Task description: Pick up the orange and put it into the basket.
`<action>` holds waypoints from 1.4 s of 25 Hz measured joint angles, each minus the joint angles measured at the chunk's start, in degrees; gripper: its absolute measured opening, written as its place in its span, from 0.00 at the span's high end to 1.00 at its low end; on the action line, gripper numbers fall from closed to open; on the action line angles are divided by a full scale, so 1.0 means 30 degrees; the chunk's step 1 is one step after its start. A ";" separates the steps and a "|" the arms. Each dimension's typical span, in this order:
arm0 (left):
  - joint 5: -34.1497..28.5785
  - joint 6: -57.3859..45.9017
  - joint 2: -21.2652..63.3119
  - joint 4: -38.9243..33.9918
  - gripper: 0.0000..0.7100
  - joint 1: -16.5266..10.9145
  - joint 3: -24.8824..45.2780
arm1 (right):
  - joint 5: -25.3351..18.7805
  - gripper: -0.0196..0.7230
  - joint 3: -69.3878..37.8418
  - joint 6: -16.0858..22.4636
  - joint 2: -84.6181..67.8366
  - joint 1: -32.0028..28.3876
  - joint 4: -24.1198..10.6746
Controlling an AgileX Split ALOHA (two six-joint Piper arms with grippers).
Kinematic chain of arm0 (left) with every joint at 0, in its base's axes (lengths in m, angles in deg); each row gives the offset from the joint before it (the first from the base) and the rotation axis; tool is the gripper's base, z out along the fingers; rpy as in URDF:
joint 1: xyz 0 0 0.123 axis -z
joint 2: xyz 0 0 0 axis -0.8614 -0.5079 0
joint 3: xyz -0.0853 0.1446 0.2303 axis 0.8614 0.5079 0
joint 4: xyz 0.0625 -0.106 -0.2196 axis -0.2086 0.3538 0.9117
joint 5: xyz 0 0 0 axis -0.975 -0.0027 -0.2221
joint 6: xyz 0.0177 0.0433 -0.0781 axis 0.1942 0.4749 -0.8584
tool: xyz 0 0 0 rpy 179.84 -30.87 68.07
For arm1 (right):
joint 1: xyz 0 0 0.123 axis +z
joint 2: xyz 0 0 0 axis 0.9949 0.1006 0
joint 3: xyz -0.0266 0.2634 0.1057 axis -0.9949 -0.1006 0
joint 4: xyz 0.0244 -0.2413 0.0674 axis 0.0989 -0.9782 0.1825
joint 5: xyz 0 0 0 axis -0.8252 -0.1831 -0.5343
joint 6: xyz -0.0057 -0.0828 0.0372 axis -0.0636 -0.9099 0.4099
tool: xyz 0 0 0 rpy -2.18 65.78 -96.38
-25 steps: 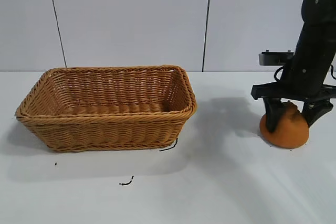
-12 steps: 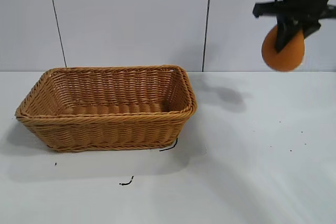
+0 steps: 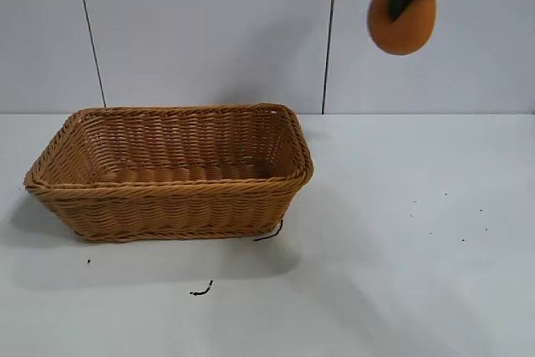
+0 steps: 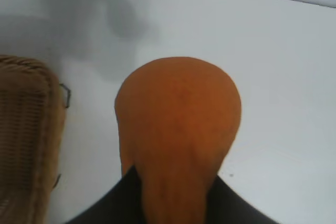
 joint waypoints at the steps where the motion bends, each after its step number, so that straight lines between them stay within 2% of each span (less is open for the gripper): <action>1: 0.0000 0.0000 0.0000 0.0000 0.10 0.0000 0.0000 | 0.0316 0.84 0.0000 0.0000 0.0231 0.0573 0.0000; 6: 0.0000 0.0000 0.0000 0.0000 0.10 0.0000 0.0000 | 0.2275 0.84 0.0019 0.0022 0.2123 0.2263 0.0119; 13: -0.0039 0.0000 0.0000 0.0000 0.10 0.0000 0.0000 | 0.3902 0.82 0.0019 0.0160 0.5526 0.2462 0.0438; 14: -0.0038 0.0000 0.0000 0.0000 0.10 0.0000 0.0000 | 0.3924 0.79 0.0019 0.0160 0.5772 0.2462 0.0438; 16: -0.0018 0.0000 0.0000 0.0019 0.10 0.0000 0.0000 | 0.3924 0.65 0.0000 0.0160 0.5943 0.2462 0.0438; 20: -0.0018 0.0000 0.0000 0.0003 0.10 0.0000 0.0000 | 0.3960 0.19 0.0059 0.0101 0.5793 0.2462 0.0651; 22: -0.0018 0.0000 0.0000 0.0003 0.10 0.0000 0.0000 | 0.3407 0.09 0.0585 0.0082 0.5744 0.2462 0.0641; 24: -0.0018 0.0000 0.0000 0.0003 0.10 0.0000 0.0000 | 0.2466 0.06 0.1508 0.0082 0.5744 0.2462 0.0442; 29: -0.0018 0.0000 0.0000 0.0003 0.10 0.0000 0.0000 | 0.0068 0.04 0.4410 0.0082 0.5728 0.1705 -0.0140; 35: -0.0018 0.0000 0.0000 0.0003 0.10 0.0000 0.0000 | -0.1165 0.04 0.5694 0.0082 0.5666 -0.1447 -0.1044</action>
